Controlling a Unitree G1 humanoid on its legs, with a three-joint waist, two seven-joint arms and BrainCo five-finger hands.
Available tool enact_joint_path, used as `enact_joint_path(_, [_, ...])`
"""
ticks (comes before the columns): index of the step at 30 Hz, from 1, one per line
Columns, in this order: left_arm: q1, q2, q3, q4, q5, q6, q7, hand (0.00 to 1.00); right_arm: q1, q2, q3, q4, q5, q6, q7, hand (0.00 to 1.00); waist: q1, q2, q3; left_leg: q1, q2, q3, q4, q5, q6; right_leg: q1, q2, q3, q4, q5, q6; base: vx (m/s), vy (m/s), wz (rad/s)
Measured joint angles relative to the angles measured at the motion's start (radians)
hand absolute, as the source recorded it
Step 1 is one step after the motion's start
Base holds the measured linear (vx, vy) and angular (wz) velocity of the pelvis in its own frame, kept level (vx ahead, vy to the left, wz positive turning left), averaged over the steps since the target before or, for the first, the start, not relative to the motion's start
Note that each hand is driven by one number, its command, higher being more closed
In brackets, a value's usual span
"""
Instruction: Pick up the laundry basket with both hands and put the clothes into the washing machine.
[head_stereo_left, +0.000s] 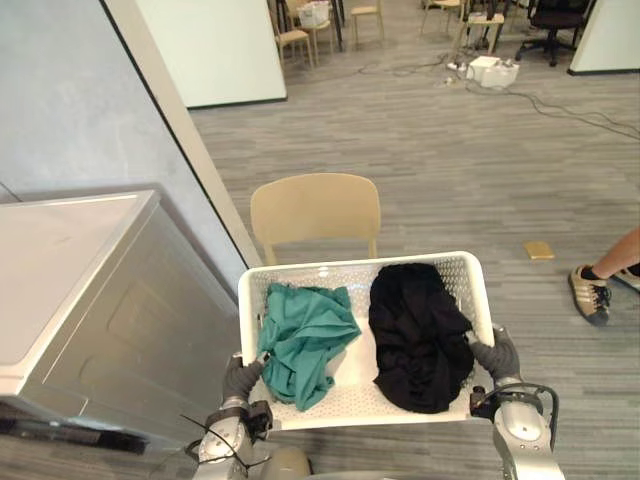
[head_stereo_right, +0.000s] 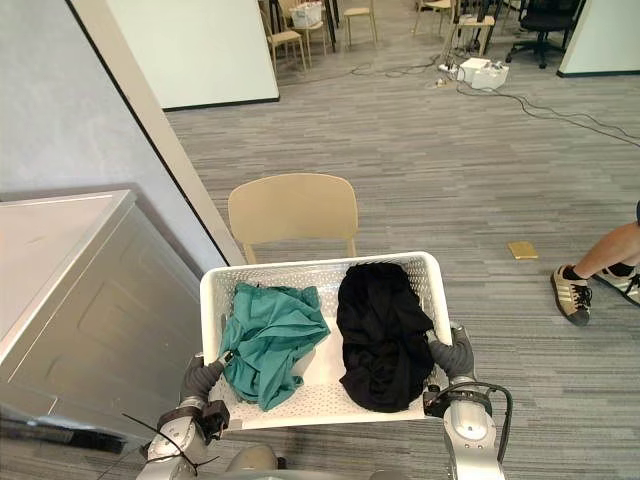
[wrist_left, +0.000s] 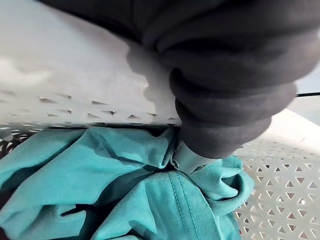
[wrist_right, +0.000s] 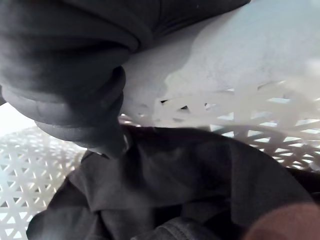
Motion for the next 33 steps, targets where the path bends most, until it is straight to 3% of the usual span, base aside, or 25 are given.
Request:
enact_joint_path(1, [0.001,-0.002,0.000,0.000,0.000,-0.005,0.001,1.00,0.000,0.002,0.000,-0.006,0.000,0.000,0.001,1.00,0.000,0.005,-0.002,0.004,0.002,-0.004,-0.058,0.063,-0.047,0.001,-0.004,0.015,0.002,-0.035,0.055,0.25,0.251,-0.14])
enact_joint_path(2, [-0.002,0.001,0.001,0.003,0.000,-0.004,0.003,1.00,-0.003,0.007,-0.004,-0.004,0.000,0.001,0.000,1.00,-0.008,0.001,-0.002,0.025,-0.016,-0.004,-0.095,0.044,-0.051,-0.002,-0.025,0.019,0.003,-0.037,0.062,0.24,0.269,-0.04])
enact_joint_path(5, [-0.017,0.033,0.009,-0.012,-0.008,-0.017,0.011,1.00,-0.037,0.018,0.002,0.004,0.002,0.000,0.003,1.00,-0.022,-0.050,0.011,0.006,-0.065,0.010,-0.163,0.056,-0.033,-0.056,-0.065,0.028,-0.011,-0.015,0.096,0.13,0.200,0.01])
enact_joint_path(8, [-0.052,0.046,0.040,-0.006,-0.017,-0.018,0.023,1.00,-0.166,0.004,0.020,0.107,0.003,0.000,0.004,1.00,-0.020,-0.055,0.030,-0.038,-0.074,0.031,-0.193,0.068,-0.015,-0.107,-0.070,0.053,-0.061,0.049,0.127,0.07,0.163,-0.20])
enact_joint_path(11, [-0.131,0.065,0.049,0.028,-0.021,-0.019,0.051,1.00,-0.291,-0.020,0.029,0.208,0.015,0.000,-0.001,1.00,-0.018,-0.041,0.049,-0.098,-0.079,0.031,-0.207,0.085,0.001,-0.160,-0.070,0.064,-0.098,0.092,0.126,0.01,0.093,-0.06])
enact_joint_path(17, [-0.358,0.111,0.067,0.176,-0.022,-0.018,0.085,1.00,-0.514,-0.095,0.056,0.412,0.093,-0.001,-0.025,1.00,-0.018,-0.022,0.148,-0.167,-0.101,0.018,-0.269,0.155,0.024,-0.222,-0.082,0.073,-0.162,0.156,0.136,-0.04,0.073,0.05])
enact_joint_path(22, [-0.571,0.193,0.067,0.344,-0.044,-0.018,0.111,1.00,-0.720,-0.147,0.104,0.599,0.151,0.000,-0.044,1.00,-0.015,-0.023,0.223,-0.214,-0.103,0.011,-0.317,0.219,0.026,-0.286,-0.078,0.075,-0.165,0.170,0.135,-0.11,0.020,0.01])
enact_joint_path(26, [-0.818,0.273,0.064,0.546,-0.109,-0.018,0.124,1.00,-0.923,-0.179,0.148,0.760,0.196,0.000,-0.066,1.00,0.004,-0.019,0.287,-0.243,-0.099,-0.004,-0.389,0.291,0.017,-0.352,-0.061,0.079,-0.162,0.184,0.133,-0.17,0.003,-0.05])
enact_joint_path(31, [-0.942,0.314,0.057,0.658,-0.150,-0.017,0.128,1.00,-1.013,-0.197,0.178,0.800,0.211,0.002,-0.087,1.00,0.006,-0.019,0.306,-0.276,-0.089,-0.011,-0.427,0.320,0.006,-0.410,-0.054,0.078,-0.141,0.188,0.139,-0.11,-0.003,-0.02])
enact_joint_path(32, [-0.954,0.317,0.057,0.671,-0.153,-0.016,0.128,0.00,-1.020,-0.198,0.179,0.801,0.211,0.004,-0.092,1.00,0.006,-0.019,0.306,-0.283,-0.088,-0.011,-0.427,0.322,0.005,-0.419,-0.054,0.078,-0.138,0.188,0.139,-0.04,-0.006,0.00])
enact_joint_path(33, [-0.976,0.321,0.057,0.689,-0.154,-0.015,0.132,0.00,-1.034,-0.198,0.180,0.801,0.211,0.005,-0.096,1.00,0.008,-0.019,0.306,-0.296,-0.086,-0.009,-0.427,0.328,0.007,-0.435,-0.051,0.078,-0.131,0.188,0.138,-0.03,-0.008,-0.01])
